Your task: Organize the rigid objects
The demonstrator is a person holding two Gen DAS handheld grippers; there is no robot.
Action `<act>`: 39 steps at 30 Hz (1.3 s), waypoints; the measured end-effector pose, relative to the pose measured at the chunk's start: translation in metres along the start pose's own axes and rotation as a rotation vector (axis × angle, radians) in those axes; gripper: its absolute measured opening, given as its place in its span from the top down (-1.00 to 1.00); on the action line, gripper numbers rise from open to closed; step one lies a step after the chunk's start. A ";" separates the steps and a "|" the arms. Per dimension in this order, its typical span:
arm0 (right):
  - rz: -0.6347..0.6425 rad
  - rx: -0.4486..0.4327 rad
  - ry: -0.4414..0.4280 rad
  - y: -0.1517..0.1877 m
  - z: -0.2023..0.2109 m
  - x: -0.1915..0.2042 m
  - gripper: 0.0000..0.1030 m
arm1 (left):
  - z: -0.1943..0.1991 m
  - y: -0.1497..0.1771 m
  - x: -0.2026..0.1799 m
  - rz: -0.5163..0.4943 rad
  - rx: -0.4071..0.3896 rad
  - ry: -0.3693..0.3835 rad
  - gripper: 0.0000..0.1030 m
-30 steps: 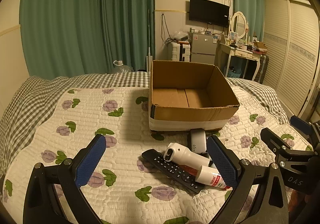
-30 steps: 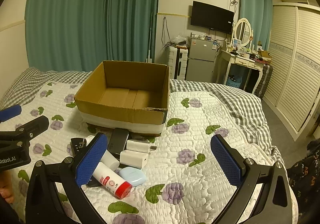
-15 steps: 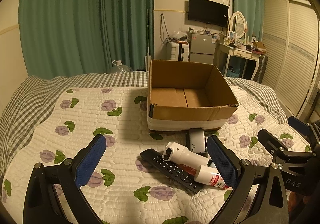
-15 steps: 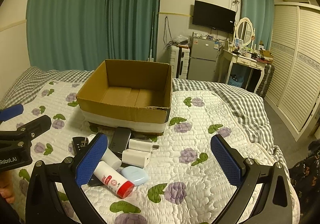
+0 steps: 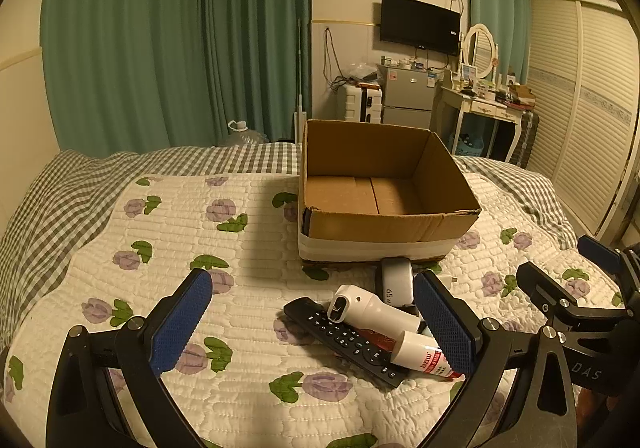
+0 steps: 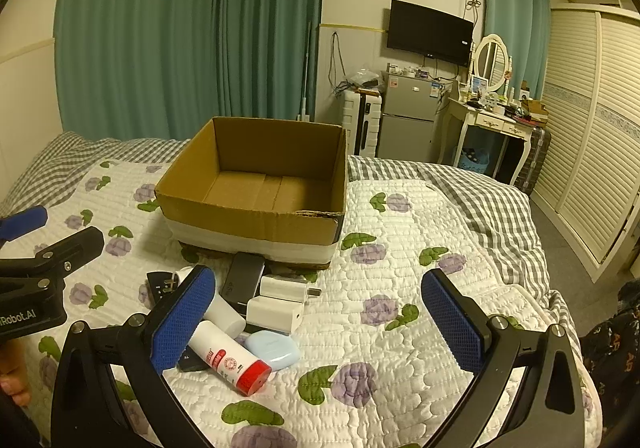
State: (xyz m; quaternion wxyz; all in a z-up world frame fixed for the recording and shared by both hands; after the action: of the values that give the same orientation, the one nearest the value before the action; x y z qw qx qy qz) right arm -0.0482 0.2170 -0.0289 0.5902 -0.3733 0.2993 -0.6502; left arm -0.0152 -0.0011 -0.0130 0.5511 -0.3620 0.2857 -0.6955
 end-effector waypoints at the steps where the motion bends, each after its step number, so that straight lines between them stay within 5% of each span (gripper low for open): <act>1: -0.001 0.000 0.000 0.000 0.000 0.000 -1.00 | 0.000 0.000 0.000 0.000 0.000 0.000 -1.00; 39: 0.021 0.000 -0.049 0.001 0.007 0.010 -1.00 | 0.008 -0.003 0.002 0.007 -0.023 0.000 -1.00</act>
State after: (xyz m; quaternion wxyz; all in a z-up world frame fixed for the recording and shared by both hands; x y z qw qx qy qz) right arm -0.0423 0.2073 -0.0248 0.6040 -0.3861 0.2887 -0.6346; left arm -0.0107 -0.0022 -0.0054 0.5492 -0.3673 0.2948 -0.6904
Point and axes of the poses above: each gripper's, at about its wrist camera, not at the fingertips, and z roughly against the way its jaws point, x to its left, y to its underside, the point moved 2 cm from there along -z, roughly the way its jaws point, and after that the axes turned 13 degrees about -z, right-handed, at the moved point
